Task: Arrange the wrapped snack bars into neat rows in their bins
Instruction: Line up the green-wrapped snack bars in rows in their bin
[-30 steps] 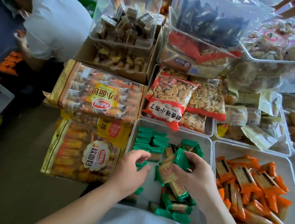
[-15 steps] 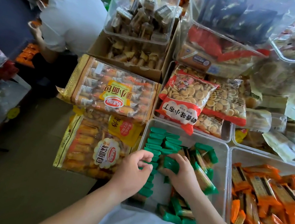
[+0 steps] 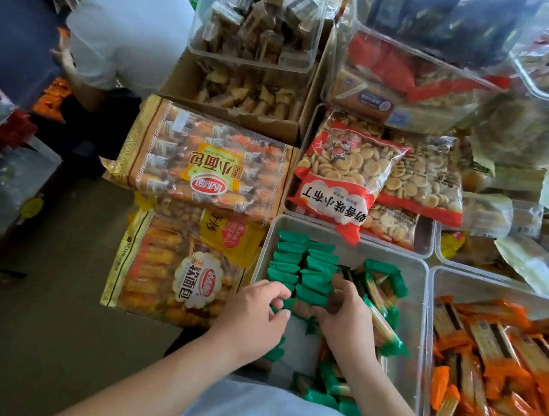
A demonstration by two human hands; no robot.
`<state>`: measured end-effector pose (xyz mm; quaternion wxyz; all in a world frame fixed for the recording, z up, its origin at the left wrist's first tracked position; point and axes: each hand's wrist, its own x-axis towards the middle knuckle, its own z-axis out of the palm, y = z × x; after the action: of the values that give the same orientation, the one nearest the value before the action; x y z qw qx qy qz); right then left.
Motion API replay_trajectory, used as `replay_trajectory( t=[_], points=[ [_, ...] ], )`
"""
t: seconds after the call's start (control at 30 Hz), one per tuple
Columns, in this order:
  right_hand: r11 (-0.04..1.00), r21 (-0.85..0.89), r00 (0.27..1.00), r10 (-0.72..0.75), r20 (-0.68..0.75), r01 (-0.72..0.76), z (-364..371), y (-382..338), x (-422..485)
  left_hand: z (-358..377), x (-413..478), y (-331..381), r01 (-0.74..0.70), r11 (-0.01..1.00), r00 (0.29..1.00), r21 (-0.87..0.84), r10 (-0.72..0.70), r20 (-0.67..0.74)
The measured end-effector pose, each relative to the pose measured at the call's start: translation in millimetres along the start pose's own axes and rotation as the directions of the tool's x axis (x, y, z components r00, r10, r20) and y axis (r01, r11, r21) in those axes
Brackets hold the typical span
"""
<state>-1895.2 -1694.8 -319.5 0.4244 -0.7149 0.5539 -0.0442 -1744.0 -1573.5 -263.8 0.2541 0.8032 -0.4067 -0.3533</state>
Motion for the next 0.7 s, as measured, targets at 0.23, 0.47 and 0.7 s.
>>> replay_trajectory(
  t=[0.23, 0.47, 0.7],
  points=[
    [0.995, 0.093, 0.999, 0.022, 0.045, -0.026, -1, -3, 4, 0, -4, 0, 0.011, 1.000, 1.000, -0.016, -0.010, 0.012],
    [0.998, -0.047, 0.987, 0.025, -0.156, -0.033, -72, 3, -37, 32, 2, 30, -0.104, 0.989, 0.947, 0.102, 0.067, 0.313],
    [0.997, -0.064, 0.963, 0.035, -0.267, -0.054, -91, 33, -86, 99, 31, 46, -0.075, 0.948, 0.826, 0.308, -0.114, 0.552]
  ],
)
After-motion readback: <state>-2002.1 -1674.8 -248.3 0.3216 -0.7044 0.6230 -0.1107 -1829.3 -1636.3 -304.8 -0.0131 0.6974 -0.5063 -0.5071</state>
